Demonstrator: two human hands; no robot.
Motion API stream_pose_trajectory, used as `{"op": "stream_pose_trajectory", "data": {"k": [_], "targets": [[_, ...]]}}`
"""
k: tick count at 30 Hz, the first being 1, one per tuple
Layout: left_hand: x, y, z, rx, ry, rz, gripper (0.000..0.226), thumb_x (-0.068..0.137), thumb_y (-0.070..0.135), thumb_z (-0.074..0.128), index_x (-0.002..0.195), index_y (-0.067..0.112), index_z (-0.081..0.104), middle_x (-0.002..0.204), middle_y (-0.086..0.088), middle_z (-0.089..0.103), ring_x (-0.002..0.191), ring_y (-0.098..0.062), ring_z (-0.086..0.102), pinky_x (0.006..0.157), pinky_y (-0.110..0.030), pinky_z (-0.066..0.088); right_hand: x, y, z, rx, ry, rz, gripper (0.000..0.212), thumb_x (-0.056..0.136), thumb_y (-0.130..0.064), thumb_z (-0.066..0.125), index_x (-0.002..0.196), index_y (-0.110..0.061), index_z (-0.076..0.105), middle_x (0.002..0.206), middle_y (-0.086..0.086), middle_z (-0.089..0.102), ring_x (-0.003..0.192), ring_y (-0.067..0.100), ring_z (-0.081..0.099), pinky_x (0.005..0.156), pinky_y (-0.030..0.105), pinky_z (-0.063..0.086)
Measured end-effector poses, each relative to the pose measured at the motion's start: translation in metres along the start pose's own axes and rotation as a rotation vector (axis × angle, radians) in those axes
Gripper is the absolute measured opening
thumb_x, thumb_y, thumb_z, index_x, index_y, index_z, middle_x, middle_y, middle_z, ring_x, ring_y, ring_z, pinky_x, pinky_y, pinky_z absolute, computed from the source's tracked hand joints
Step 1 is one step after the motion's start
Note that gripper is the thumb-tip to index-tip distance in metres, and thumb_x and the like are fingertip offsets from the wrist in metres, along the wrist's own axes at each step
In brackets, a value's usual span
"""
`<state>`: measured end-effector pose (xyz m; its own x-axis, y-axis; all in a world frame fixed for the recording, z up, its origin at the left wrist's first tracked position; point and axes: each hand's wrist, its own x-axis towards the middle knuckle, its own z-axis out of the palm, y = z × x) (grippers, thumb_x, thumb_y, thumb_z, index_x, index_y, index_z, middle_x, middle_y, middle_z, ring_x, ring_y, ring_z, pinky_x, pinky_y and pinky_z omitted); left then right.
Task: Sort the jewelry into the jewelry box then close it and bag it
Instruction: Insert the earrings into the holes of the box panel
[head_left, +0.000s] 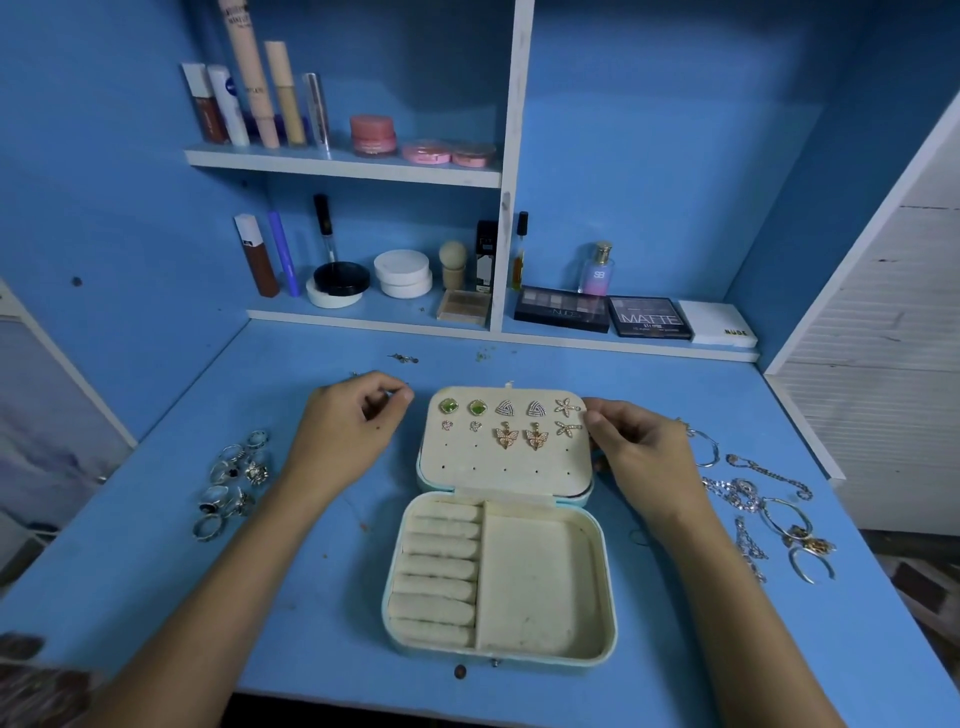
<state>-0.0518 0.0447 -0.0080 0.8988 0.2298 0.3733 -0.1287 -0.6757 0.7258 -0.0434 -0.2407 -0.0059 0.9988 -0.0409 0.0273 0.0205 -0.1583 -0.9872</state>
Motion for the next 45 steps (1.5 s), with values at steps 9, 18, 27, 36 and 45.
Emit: {"op": "stream_pose_trajectory", "data": {"k": [9, 18, 27, 36, 45], "targets": [[0.023, -0.032, -0.008, 0.230, 0.051, -0.030, 0.022, 0.084, 0.017, 0.076, 0.105, 0.016, 0.072, 0.094, 0.001, 0.061, 0.071, -0.018, 0.055, 0.080, -0.032, 0.049, 0.001, -0.001, 0.000, -0.005, -0.005, -0.001, 0.020, 0.099, -0.016, 0.060, 0.096, -0.028, 0.076, 0.087, -0.004, 0.077, 0.070, 0.009, 0.064, 0.065, 0.023, 0.057], [0.025, -0.041, 0.000, 0.282, 0.060, -0.068, 0.011, 0.085, 0.019, 0.074, 0.095, 0.015, 0.077, 0.089, 0.002, 0.062, 0.075, -0.012, 0.055, 0.073, -0.022, 0.039, 0.000, -0.001, -0.001, -0.005, -0.014, -0.014, 0.020, 0.099, -0.017, 0.061, 0.093, -0.031, 0.075, 0.086, -0.009, 0.076, 0.074, 0.003, 0.067, 0.064, 0.019, 0.055], [0.028, -0.038, 0.000, 0.298, 0.028, -0.060, 0.017, 0.087, 0.022, 0.073, 0.102, 0.018, 0.076, 0.093, 0.004, 0.061, 0.085, -0.013, 0.059, 0.077, -0.025, 0.043, 0.001, 0.000, -0.001, -0.020, -0.011, -0.006, 0.019, 0.099, -0.018, 0.060, 0.098, -0.030, 0.075, 0.087, -0.011, 0.076, 0.074, 0.002, 0.067, 0.066, 0.020, 0.055], [0.037, -0.032, 0.006, 0.308, -0.023, 0.047, 0.023, 0.087, 0.023, 0.074, 0.108, 0.015, 0.075, 0.098, -0.001, 0.061, 0.095, -0.020, 0.063, 0.079, -0.034, 0.051, 0.001, 0.000, -0.002, -0.036, -0.017, -0.013, 0.019, 0.099, -0.018, 0.060, 0.096, -0.030, 0.075, 0.087, -0.011, 0.076, 0.075, 0.004, 0.067, 0.068, 0.022, 0.058], [0.047, -0.029, 0.007, 0.324, -0.053, 0.069, 0.014, 0.087, 0.021, 0.074, 0.100, 0.018, 0.077, 0.098, -0.002, 0.063, 0.095, -0.021, 0.064, 0.079, -0.034, 0.051, 0.003, 0.003, -0.002, -0.030, -0.013, 0.003, 0.017, 0.098, -0.018, 0.061, 0.100, -0.027, 0.076, 0.088, -0.005, 0.077, 0.072, 0.007, 0.064, 0.070, 0.027, 0.058]]}}
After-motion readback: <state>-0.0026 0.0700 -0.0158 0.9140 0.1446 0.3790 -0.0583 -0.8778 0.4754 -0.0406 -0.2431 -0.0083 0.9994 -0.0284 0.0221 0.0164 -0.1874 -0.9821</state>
